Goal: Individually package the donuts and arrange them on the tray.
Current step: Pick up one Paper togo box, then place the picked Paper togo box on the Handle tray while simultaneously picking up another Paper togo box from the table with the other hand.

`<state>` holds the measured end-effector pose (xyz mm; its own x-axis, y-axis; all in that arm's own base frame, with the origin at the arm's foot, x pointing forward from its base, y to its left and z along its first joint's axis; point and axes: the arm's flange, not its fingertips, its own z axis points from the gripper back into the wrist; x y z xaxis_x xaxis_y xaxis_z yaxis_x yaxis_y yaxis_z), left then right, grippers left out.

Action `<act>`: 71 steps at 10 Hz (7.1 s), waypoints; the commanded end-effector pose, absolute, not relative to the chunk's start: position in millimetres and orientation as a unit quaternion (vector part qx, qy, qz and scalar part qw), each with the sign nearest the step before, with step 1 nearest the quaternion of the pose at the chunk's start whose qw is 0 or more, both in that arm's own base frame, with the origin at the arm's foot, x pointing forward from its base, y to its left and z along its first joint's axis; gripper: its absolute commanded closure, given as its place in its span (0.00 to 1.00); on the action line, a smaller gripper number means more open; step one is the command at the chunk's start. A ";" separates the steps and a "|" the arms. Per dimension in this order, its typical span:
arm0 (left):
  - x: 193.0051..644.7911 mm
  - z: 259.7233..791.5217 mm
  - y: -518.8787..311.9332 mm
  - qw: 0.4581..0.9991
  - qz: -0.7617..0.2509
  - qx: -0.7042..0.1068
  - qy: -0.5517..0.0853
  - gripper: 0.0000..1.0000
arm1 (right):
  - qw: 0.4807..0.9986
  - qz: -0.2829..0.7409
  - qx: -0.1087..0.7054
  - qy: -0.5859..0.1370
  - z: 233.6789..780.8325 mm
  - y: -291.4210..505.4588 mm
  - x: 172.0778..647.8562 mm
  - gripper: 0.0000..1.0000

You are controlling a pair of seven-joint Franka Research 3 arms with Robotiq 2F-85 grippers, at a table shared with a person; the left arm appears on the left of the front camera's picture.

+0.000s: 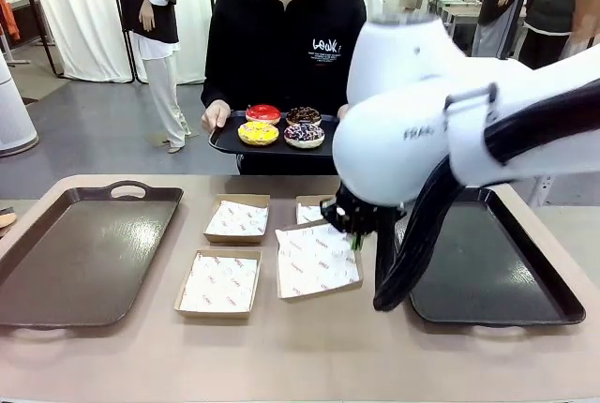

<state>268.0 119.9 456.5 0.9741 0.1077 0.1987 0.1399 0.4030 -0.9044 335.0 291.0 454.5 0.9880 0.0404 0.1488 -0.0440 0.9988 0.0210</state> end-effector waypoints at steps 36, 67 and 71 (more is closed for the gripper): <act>268.0 457.7 121.1 0.824 -0.012 -0.553 -0.119 0.00 | 0.999 -0.005 0.001 -0.032 534.1 280.1 504.1 1.00; 360.5 408.6 -217.3 0.994 -0.072 -0.030 -0.074 0.00 | 0.999 0.004 0.004 -0.036 474.1 69.5 424.9 0.99; 359.3 418.5 -212.5 0.993 -0.084 -0.042 -0.065 0.00 | 0.999 0.004 0.004 -0.036 474.1 69.5 424.9 0.99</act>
